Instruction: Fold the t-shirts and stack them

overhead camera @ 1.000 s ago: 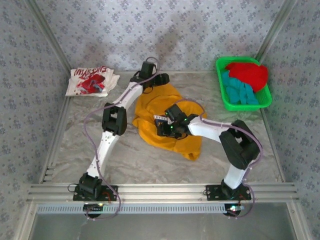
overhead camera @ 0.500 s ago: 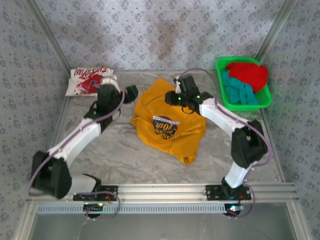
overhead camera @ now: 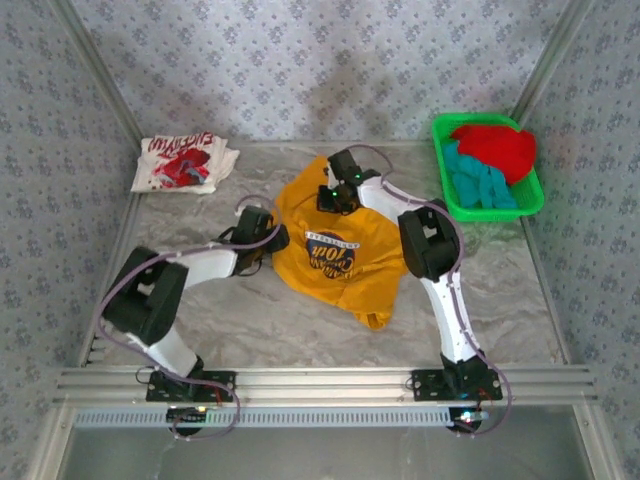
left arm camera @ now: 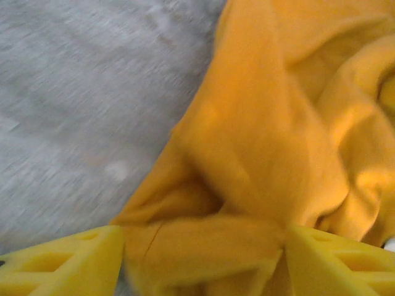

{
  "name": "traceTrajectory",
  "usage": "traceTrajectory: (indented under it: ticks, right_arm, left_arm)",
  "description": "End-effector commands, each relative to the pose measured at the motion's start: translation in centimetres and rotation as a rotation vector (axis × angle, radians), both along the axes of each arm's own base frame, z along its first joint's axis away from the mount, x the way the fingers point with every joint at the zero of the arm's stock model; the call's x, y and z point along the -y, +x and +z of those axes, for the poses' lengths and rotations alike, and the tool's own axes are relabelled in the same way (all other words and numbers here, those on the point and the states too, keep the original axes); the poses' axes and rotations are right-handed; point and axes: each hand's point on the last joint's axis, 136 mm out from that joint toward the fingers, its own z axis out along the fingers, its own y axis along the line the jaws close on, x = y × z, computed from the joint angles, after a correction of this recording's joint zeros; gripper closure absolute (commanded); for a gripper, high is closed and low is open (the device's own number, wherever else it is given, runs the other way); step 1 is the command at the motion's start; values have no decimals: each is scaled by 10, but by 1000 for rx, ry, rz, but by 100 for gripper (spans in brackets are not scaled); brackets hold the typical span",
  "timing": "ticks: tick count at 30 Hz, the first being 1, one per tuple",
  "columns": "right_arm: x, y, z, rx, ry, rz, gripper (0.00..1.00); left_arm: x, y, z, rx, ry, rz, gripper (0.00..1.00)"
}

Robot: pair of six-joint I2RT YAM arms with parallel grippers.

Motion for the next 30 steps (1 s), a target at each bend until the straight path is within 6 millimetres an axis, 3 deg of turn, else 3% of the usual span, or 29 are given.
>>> traceTrajectory:
  ticks: [1, 5, 9, 12, 14, 16, 17, 19, 20, 22, 24, 27, 30]
  right_arm:
    - [42, -3, -6, -41, -6, -144, 100]
    - [77, -41, -19, -75, -26, -232, 100]
    - [93, -91, -24, -118, 12, -339, 100]
    - [68, -118, -16, -125, 107, -343, 100]
    - [28, -129, -1, -108, 168, -246, 98]
    - [-14, -136, 25, -55, 212, -104, 92]
    - [-22, -136, 35, -26, 209, -74, 91]
    - [-18, -130, 61, 54, 201, -81, 91]
    - [-10, -125, 71, 93, 205, -103, 89]
    - [19, -112, 94, 180, 199, -171, 76]
    - [50, -100, 109, 234, 165, -220, 70]
    - [92, -77, 118, 226, 98, -269, 63]
    - [127, -56, 110, 166, 6, -301, 55]
  left_arm:
    - [28, 36, 13, 68, -63, -56, 38]
    - [46, 79, 5, 68, -94, -102, 47]
    - [97, 131, 4, 70, -211, -242, 50]
    - [140, 163, 17, 86, -281, -346, 46]
    - [156, 180, 38, 135, -289, -385, 42]
    - [157, 195, 72, 198, -288, -396, 37]
    - [152, 200, 87, 224, -278, -389, 36]
    - [127, 203, 127, 304, -241, -354, 36]
    - [110, 200, 130, 314, -219, -328, 36]
    - [66, 188, 159, 377, -205, -250, 33]
    - [22, 170, 167, 379, -198, -166, 30]
    - [-14, 132, 153, 317, -119, -120, 27]
    - [-21, 99, 116, 224, -52, -138, 22]
